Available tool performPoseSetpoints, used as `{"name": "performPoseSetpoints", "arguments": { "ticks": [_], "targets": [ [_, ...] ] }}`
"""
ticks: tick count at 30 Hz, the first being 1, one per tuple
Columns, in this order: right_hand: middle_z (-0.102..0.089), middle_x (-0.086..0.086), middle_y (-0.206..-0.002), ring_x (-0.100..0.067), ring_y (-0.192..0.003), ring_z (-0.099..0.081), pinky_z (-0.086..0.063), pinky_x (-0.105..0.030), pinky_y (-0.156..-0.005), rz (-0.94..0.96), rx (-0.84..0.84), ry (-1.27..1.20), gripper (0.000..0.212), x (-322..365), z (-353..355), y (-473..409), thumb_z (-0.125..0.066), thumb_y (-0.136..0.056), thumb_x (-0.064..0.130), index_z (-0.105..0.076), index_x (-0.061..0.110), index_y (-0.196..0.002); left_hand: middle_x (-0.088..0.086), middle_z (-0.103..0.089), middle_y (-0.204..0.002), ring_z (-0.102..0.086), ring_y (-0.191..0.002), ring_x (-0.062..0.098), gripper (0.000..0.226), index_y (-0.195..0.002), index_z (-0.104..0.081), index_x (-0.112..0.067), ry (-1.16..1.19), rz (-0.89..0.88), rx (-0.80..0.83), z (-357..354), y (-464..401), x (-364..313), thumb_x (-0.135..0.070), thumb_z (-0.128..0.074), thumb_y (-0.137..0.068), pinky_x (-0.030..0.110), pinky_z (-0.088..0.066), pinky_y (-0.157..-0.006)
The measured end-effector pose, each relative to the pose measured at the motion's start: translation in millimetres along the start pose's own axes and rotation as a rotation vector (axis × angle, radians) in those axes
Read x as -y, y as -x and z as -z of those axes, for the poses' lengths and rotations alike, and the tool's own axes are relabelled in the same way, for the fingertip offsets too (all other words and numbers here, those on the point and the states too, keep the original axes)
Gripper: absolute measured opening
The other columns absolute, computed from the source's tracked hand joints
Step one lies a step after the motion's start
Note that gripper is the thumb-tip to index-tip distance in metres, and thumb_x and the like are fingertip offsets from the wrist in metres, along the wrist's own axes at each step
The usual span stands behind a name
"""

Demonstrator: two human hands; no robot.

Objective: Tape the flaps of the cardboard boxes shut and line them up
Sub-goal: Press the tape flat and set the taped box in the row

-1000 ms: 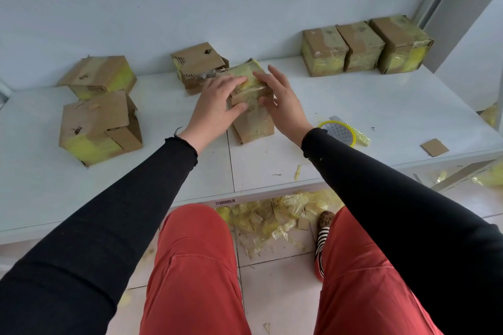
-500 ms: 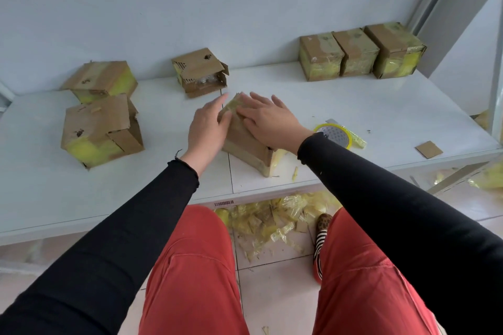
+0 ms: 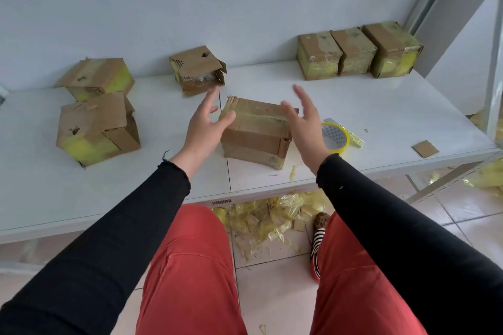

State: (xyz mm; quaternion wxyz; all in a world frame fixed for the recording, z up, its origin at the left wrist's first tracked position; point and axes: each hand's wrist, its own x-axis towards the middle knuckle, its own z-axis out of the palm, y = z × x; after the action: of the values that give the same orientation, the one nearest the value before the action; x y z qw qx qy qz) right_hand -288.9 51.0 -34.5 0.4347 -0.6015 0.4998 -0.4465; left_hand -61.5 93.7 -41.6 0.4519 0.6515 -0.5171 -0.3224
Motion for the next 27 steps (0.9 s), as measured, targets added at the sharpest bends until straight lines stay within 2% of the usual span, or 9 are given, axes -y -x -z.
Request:
{"name": "performPoseSetpoints", "arguments": {
  "ticks": [2,4,8,11,15,19,21,23,27],
  "targets": [
    [-0.023,0.012,-0.167,-0.007,-0.150,-0.024,-0.021,-0.029,-0.109,-0.315,0.017,-0.336,0.071,-6,1,7,-0.056,-0.099,0.052,-0.025,0.035,-0.161,-0.011,-0.046,-0.157,-0.039,-0.146,0.009,0.066,-0.154,-0.042,-0.038,0.363,0.261,0.104,-5,-2,3,-0.060,-0.062,-0.095,0.035,-0.029,-0.120],
    [-0.012,0.016,-0.170,-0.008,-0.156,-0.011,-0.014,-0.033,-0.118,-0.443,0.081,-0.435,0.085,-16,-5,14,-0.054,-0.095,0.066,-0.013,0.037,-0.163,-0.005,-0.062,-0.145,-0.045,-0.145,0.018,0.058,-0.143,-0.058,-0.034,0.523,0.357,0.221,-13,-1,5,-0.066,-0.057,-0.094,0.043,-0.027,-0.125],
    [-0.012,0.017,-0.169,-0.012,-0.155,-0.017,-0.014,-0.047,-0.127,-0.469,0.087,-0.499,0.098,-21,-26,23,-0.054,-0.082,0.076,-0.002,0.049,-0.160,0.002,-0.037,-0.165,-0.026,-0.155,0.025,0.101,-0.155,-0.044,-0.034,0.532,0.370,0.230,-29,5,6,-0.077,-0.068,-0.068,0.055,-0.016,-0.127],
    [-0.024,0.013,-0.167,-0.016,-0.152,-0.028,-0.022,-0.051,-0.125,-0.472,0.065,-0.514,0.096,-18,-28,21,-0.055,-0.077,0.074,-0.011,0.052,-0.159,0.003,-0.037,-0.165,-0.026,-0.155,0.027,0.100,-0.156,-0.044,-0.033,0.544,0.379,0.207,-29,3,8,-0.076,-0.066,-0.069,0.056,-0.016,-0.127],
    [-0.044,0.008,-0.155,-0.015,-0.141,-0.044,-0.034,-0.050,-0.120,-0.376,0.094,-0.493,0.063,-14,-22,25,-0.050,-0.097,0.062,-0.032,0.041,-0.153,0.001,-0.051,-0.155,-0.039,-0.149,0.023,0.081,-0.152,-0.049,-0.030,0.516,0.360,0.251,-23,4,9,-0.067,-0.063,-0.081,0.051,-0.024,-0.125],
    [-0.052,0.018,-0.134,-0.002,-0.131,-0.046,-0.032,-0.033,-0.114,-0.175,-0.049,-0.433,0.026,-4,-20,47,-0.058,-0.090,0.062,-0.069,0.040,-0.099,-0.009,-0.072,-0.128,-0.064,-0.122,0.009,0.032,-0.135,-0.062,-0.040,0.359,0.193,0.217,2,-4,20,-0.034,-0.057,-0.104,0.031,-0.049,-0.104],
    [-0.049,0.020,-0.138,-0.003,-0.138,-0.039,-0.031,-0.031,-0.114,-0.034,-0.055,-0.292,0.034,-3,-24,64,-0.060,-0.091,0.060,-0.075,0.030,-0.097,-0.011,-0.074,-0.119,-0.067,-0.111,0.002,0.036,-0.134,-0.063,-0.039,0.263,0.151,0.149,11,-10,26,-0.019,-0.057,-0.106,0.023,-0.053,-0.097],
    [-0.051,0.017,-0.139,-0.005,-0.139,-0.036,-0.031,-0.031,-0.114,0.083,-0.011,-0.088,0.029,-8,-32,81,-0.061,-0.095,0.051,-0.076,0.027,-0.099,-0.011,-0.073,-0.118,-0.066,-0.109,0.000,0.041,-0.138,-0.061,-0.030,0.176,0.137,0.098,13,-15,32,-0.007,-0.056,-0.105,0.028,-0.050,-0.107],
    [-0.053,0.013,-0.144,-0.007,-0.143,-0.033,-0.028,-0.028,-0.114,0.176,0.086,0.066,0.018,-7,-40,91,-0.062,-0.101,0.036,-0.075,0.031,-0.112,-0.002,-0.058,-0.146,-0.055,-0.133,0.012,0.047,-0.152,-0.050,-0.021,0.101,0.208,0.047,8,-11,33,-0.016,-0.058,-0.105,0.038,-0.039,-0.119]
  ]
}}
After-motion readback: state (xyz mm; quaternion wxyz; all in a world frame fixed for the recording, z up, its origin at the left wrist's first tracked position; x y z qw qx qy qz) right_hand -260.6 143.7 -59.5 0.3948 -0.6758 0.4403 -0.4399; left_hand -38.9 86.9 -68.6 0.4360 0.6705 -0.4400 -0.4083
